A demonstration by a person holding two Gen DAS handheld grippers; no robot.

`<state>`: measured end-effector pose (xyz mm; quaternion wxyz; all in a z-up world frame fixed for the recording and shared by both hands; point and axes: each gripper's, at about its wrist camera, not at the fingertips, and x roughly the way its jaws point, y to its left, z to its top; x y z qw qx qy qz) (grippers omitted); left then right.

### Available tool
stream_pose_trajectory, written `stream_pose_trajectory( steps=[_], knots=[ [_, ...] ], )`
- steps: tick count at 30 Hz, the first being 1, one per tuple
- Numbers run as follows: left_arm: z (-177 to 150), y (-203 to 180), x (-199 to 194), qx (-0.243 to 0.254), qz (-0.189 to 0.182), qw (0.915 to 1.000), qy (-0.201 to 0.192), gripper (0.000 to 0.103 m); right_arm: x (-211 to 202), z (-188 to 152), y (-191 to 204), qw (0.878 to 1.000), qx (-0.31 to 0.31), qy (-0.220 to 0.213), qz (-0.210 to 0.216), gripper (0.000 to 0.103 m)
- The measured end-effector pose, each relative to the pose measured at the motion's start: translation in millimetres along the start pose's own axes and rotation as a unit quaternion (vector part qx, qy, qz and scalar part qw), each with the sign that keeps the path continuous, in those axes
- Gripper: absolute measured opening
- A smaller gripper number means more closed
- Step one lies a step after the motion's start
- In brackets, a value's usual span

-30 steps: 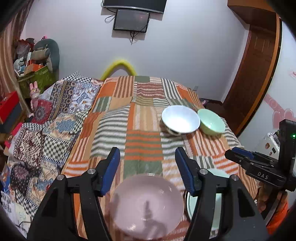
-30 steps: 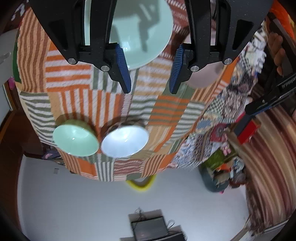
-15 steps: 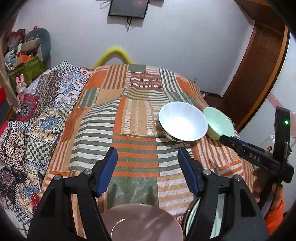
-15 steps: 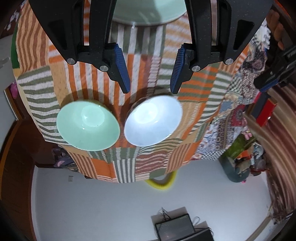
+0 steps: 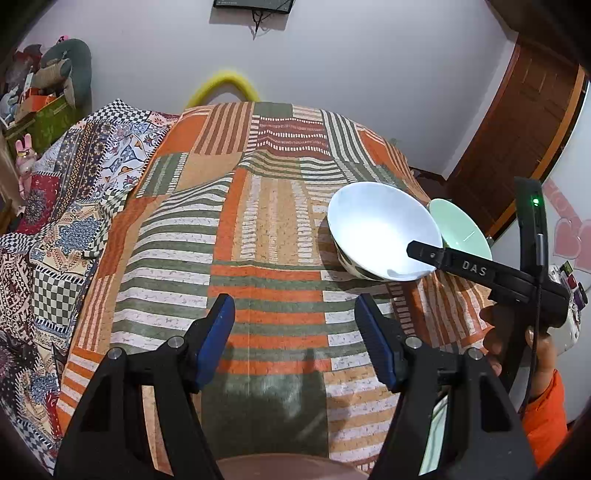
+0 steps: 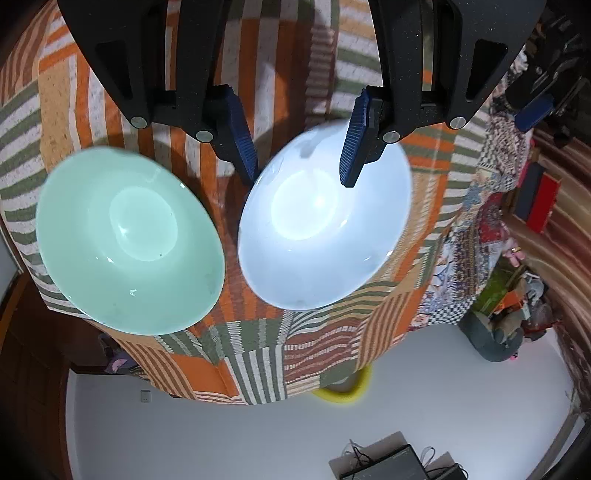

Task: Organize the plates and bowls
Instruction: 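Close both grippers on the rim of the dotted white bowl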

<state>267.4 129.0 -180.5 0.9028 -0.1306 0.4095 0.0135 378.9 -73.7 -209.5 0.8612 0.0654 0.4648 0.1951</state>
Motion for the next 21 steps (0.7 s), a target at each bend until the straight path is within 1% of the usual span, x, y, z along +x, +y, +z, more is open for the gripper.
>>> stream_pose_trajectory(
  steps=[3, 4, 5, 6, 10, 13, 15, 18, 19, 21],
  knots=[
    [1.3, -0.1, 6.8, 0.000, 0.002, 1.0000, 0.003, 0.067, 10.1, 2.5, -3.1, 1.000, 0.006, 0.012, -0.007, 0.041],
    [1.7, -0.2, 8.4, 0.001, 0.003, 1.0000, 0.004, 0.067, 12.4, 3.1, -3.3, 1.000, 0.005, 0.015, -0.012, 0.037],
    [1.9, -0.4, 10.0, 0.002, 0.004, 1.0000, 0.004, 0.067, 15.0, 4.0, -3.0, 1.000, -0.002, 0.015, -0.021, 0.033],
    [2.2, -0.8, 11.0, 0.003, 0.005, 1.0000, 0.004, 0.067, 16.4, 4.2, -2.0, 1.000, -0.011, 0.017, -0.024, 0.027],
    [4.6, -0.9, 18.7, 0.003, 0.008, 0.9999, 0.009, 0.067, 22.0, 4.2, 6.8, 0.998, -0.053, 0.027, -0.027, 0.021],
    [7.7, 1.0, 26.9, 0.002, 0.010, 0.9998, 0.017, 0.067, 26.0, 1.9, 18.6, 0.994, -0.097, 0.035, -0.028, 0.019],
    [9.5, 3.9, 33.3, -0.002, 0.014, 0.9996, 0.025, 0.067, 28.7, -0.6, 23.2, 0.992, -0.115, 0.043, -0.019, 0.019],
    [10.1, 10.5, 43.4, -0.011, 0.008, 0.9990, 0.042, 0.067, 29.0, -9.5, 31.5, 0.988, -0.146, 0.049, -0.003, 0.019],
    [10.2, 14.1, 48.0, -0.017, 0.007, 0.9986, 0.050, 0.066, 27.9, -14.8, 34.9, 0.986, -0.158, 0.053, 0.004, 0.019],
    [10.0, 20.1, 55.4, -0.027, 0.008, 0.9977, 0.062, 0.061, 27.1, -19.8, 38.0, 0.984, -0.170, 0.059, 0.014, 0.019]
  ],
)
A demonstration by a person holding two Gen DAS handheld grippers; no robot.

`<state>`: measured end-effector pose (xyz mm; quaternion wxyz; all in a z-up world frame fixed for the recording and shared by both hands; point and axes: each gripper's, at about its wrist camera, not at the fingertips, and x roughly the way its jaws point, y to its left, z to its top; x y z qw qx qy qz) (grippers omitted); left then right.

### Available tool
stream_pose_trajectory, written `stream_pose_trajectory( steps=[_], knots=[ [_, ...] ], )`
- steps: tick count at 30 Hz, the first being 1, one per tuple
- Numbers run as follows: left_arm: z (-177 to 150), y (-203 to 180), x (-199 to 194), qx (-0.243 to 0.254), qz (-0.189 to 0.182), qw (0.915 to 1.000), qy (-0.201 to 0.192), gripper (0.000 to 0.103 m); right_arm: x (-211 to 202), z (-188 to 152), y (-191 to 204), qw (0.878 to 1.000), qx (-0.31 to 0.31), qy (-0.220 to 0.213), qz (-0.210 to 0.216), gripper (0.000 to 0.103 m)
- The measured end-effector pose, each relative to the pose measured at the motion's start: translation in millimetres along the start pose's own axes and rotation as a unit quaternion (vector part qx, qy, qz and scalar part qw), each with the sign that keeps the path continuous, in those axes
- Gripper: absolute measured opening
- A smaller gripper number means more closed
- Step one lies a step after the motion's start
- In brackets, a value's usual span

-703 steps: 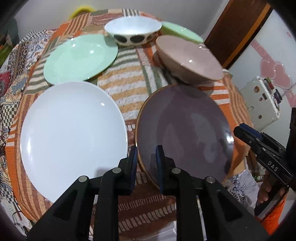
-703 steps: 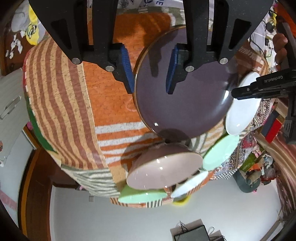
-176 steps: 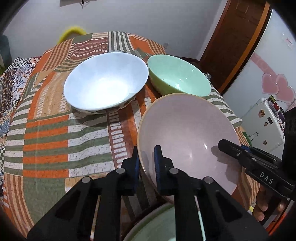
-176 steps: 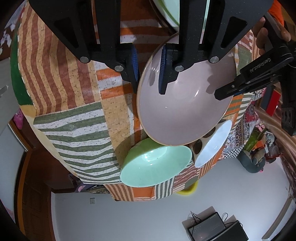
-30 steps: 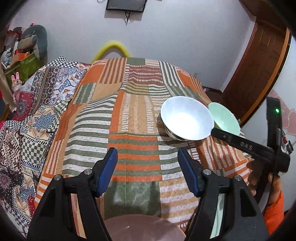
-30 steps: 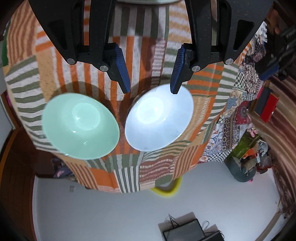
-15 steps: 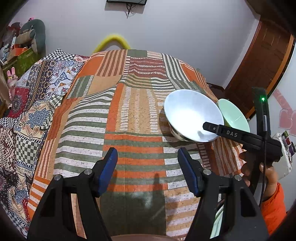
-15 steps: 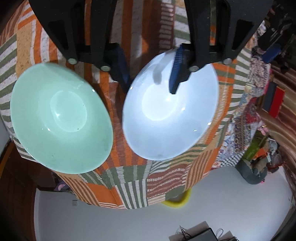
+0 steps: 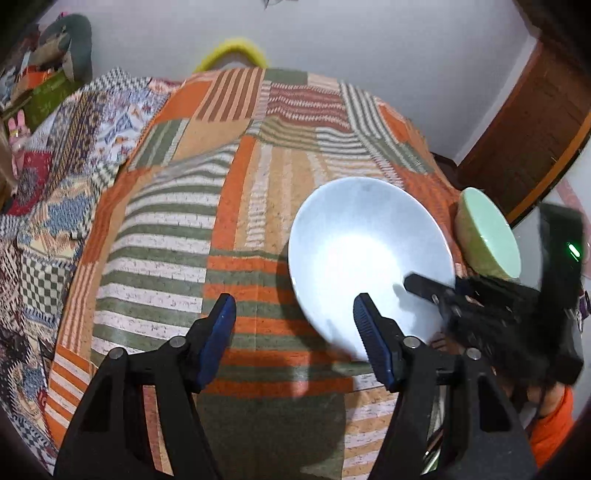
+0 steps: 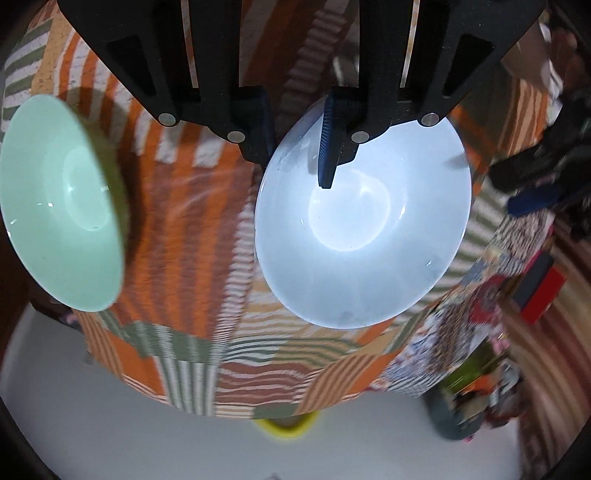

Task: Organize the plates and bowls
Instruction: 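Close both grippers on the rim of the dotted white bowl, then lift the dotted white bowl and carry it over the pink bowl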

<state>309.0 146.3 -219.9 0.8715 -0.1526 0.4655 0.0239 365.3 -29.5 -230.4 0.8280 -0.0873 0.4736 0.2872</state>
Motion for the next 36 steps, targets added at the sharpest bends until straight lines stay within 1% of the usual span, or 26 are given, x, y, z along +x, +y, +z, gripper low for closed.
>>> stream_pose_trajectory(
  steps=[2, 3, 6, 8, 11, 15, 20, 21, 22, 24, 30, 36],
  knots=[
    [0.2, 5.4, 8.3, -0.009, -0.005, 0.9998, 0.016, 0.049, -0.5, -3.8, 5.5, 1.000, -0.010, 0.006, 0.012, 0.019],
    [0.0, 8.5, 13.1, -0.014, -0.008, 0.9995, 0.026, 0.047, -0.4, -5.0, 8.0, 1.000, -0.012, 0.007, 0.015, 0.019],
    [-2.4, 13.9, 22.8, -0.024, -0.012, 0.9989, 0.040, 0.035, 1.3, -6.4, 11.3, 0.999, -0.009, 0.017, 0.029, 0.019],
    [-4.9, 15.1, 27.0, -0.025, -0.017, 0.9985, 0.047, 0.022, 2.1, -4.5, 11.3, 0.999, -0.002, 0.022, 0.030, 0.019],
    [-8.2, 15.2, 29.2, -0.024, -0.023, 0.9983, 0.047, 0.015, 1.4, -2.0, 9.8, 0.999, 0.008, 0.020, 0.030, 0.019],
    [-10.4, 12.3, 25.6, -0.018, -0.025, 0.9987, 0.040, 0.011, 0.7, -4.3, 6.6, 0.999, 0.024, 0.019, 0.032, 0.020],
    [-11.4, 5.9, 22.5, -0.003, -0.015, 0.9993, 0.034, 0.011, -0.8, -5.1, 5.6, 0.999, 0.039, 0.013, 0.033, 0.021],
    [-11.4, 5.0, 21.8, 0.000, -0.013, 0.9993, 0.034, 0.011, -2.7, -5.5, 6.9, 0.998, 0.038, 0.012, 0.040, 0.019],
    [-12.1, 3.8, 20.4, 0.003, -0.010, 0.9994, 0.032, 0.011, -4.5, -5.5, 8.3, 0.999, 0.036, 0.011, 0.034, 0.017],
    [-13.3, 1.8, 17.2, 0.008, -0.006, 0.9995, 0.029, 0.011, -6.5, -6.1, 11.1, 0.999, 0.029, 0.011, 0.028, 0.017],
    [-20.3, -12.3, -6.2, 0.034, 0.004, 0.9994, 0.010, 0.012, -22.2, -12.3, 14.4, 0.999, 0.025, 0.000, 0.022, 0.017],
    [-26.1, -26.3, -41.7, 0.048, -0.002, 0.9987, -0.016, 0.012, -58.1, -15.8, 17.3, 0.999, 0.028, -0.032, 0.026, 0.017]
  ],
)
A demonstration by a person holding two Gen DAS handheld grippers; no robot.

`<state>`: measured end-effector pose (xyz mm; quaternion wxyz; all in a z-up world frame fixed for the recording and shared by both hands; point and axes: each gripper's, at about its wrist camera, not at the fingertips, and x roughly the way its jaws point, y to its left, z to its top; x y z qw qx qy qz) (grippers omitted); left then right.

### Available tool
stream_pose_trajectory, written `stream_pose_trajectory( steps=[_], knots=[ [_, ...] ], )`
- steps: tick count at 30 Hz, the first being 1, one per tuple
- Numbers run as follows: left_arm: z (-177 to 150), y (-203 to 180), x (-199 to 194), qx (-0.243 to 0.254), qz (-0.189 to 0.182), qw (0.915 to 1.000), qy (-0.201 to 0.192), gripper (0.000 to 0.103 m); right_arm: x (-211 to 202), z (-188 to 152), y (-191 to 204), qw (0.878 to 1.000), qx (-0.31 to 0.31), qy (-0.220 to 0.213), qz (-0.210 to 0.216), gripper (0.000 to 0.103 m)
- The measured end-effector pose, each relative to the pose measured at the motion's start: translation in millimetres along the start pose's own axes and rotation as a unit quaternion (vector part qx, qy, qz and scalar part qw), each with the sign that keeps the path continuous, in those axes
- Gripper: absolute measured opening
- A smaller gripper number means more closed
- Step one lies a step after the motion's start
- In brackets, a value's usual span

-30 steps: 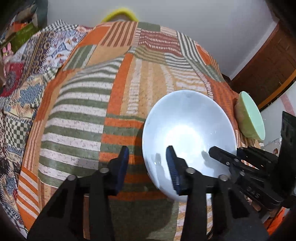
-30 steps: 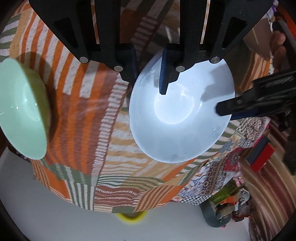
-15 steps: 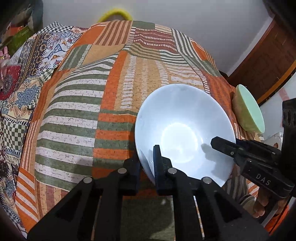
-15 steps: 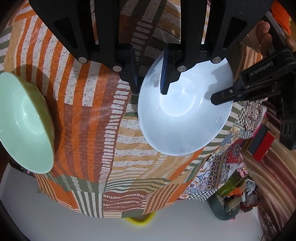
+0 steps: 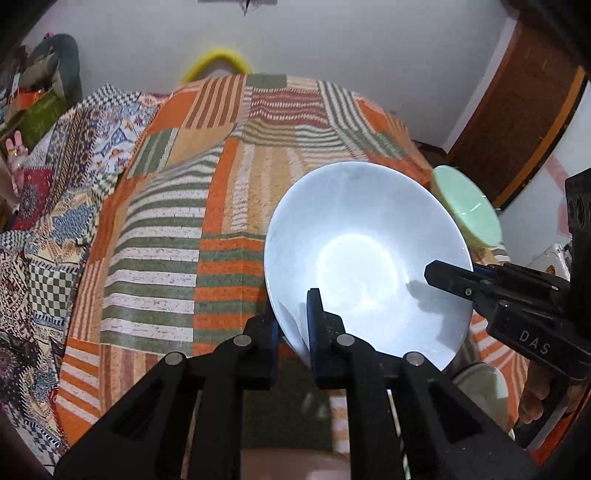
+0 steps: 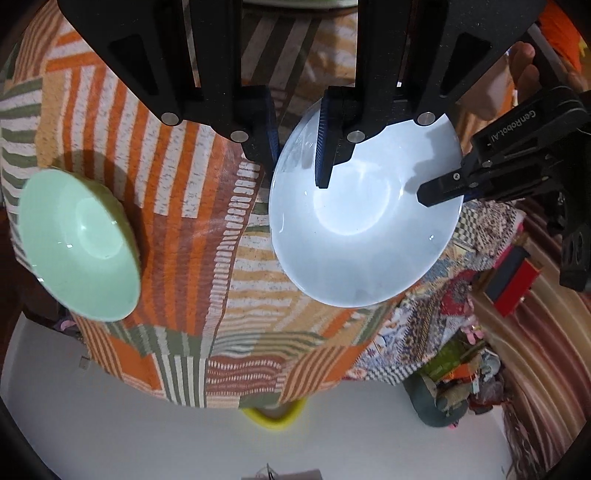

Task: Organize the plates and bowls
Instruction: 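Lift the dotted white bowl and carry it over the pink bowl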

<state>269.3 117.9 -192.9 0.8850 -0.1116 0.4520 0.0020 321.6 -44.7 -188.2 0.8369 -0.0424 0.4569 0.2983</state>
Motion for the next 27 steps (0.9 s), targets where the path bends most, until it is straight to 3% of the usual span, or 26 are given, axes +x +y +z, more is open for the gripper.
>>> stream_pose_trajectory(
  steps=[13, 27],
  knots=[
    [-23.1, -18.5, -95.0, 0.009, -0.017, 0.9983, -0.055, 0.013, -79.6, -13.0, 35.6, 0.997, -0.024, -0.075, -0.008, 0.017],
    [-69.8, -13.4, -165.1, 0.006, -0.008, 0.9965, -0.084, 0.013, -115.7, -48.1, 70.4, 0.994, -0.033, -0.103, 0.016, 0.017]
  ],
)
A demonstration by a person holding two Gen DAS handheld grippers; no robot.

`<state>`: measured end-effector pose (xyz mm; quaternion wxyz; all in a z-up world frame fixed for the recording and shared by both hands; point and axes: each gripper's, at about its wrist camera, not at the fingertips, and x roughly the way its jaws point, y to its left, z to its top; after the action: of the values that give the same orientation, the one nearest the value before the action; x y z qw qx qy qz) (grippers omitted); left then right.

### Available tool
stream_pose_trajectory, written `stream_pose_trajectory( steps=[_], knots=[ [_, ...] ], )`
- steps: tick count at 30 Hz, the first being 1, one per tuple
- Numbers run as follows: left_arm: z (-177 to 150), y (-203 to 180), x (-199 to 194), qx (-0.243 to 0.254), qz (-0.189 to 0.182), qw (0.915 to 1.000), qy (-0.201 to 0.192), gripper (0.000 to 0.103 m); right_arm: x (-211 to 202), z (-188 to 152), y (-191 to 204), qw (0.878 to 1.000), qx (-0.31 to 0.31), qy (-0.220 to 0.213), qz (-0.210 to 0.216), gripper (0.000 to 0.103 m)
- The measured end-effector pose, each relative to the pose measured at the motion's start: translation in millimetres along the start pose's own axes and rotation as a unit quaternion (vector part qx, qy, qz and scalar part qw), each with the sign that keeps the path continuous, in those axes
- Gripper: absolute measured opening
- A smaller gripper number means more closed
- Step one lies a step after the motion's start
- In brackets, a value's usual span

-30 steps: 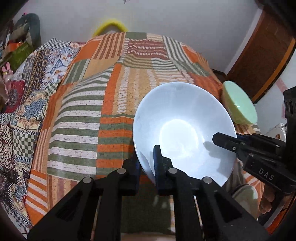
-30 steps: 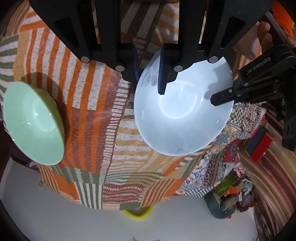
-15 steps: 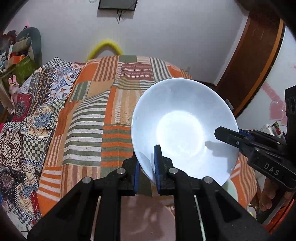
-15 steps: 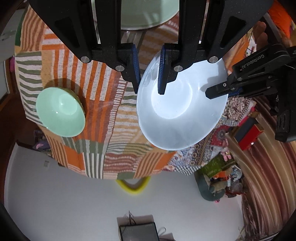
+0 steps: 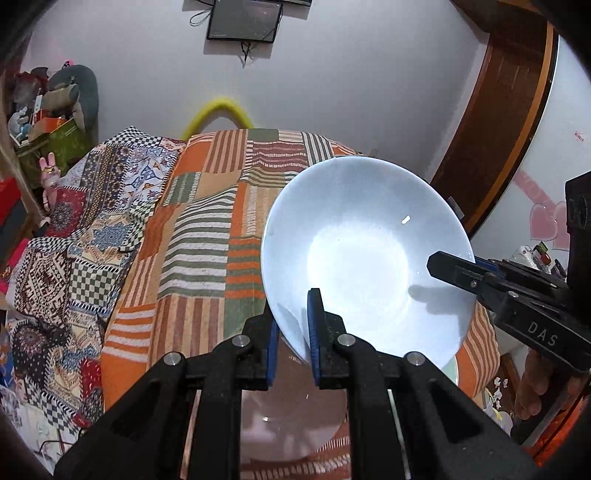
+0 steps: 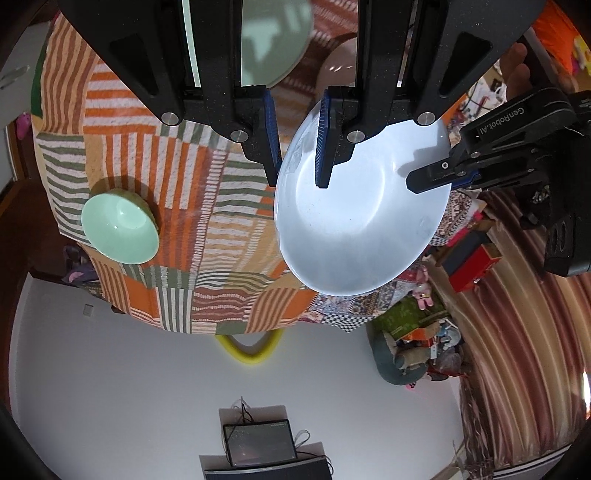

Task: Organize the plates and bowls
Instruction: 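Lift the dotted white bowl and carry it over the pink bowl, then lower the dotted white bowl into the pink bowl with both grippers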

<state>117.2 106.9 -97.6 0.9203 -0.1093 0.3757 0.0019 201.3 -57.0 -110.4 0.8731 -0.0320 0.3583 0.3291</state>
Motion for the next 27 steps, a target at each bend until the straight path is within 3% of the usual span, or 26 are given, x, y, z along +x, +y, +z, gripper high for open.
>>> stream_pose_trajectory(
  steps=[15, 27],
  knots=[
    [-41.2, 23.0, -19.5, -0.009, 0.024, 0.9996, 0.013, 0.013, 9.1, -26.7, 28.3, 0.999, 0.007, 0.015, 0.029, 0.017],
    [-75.0, 53.1, 11.4, -0.028, 0.042, 0.9964, 0.068, 0.013, 41.9, -55.3, 41.2, 0.997, 0.022, 0.065, 0.041, 0.017]
  ],
)
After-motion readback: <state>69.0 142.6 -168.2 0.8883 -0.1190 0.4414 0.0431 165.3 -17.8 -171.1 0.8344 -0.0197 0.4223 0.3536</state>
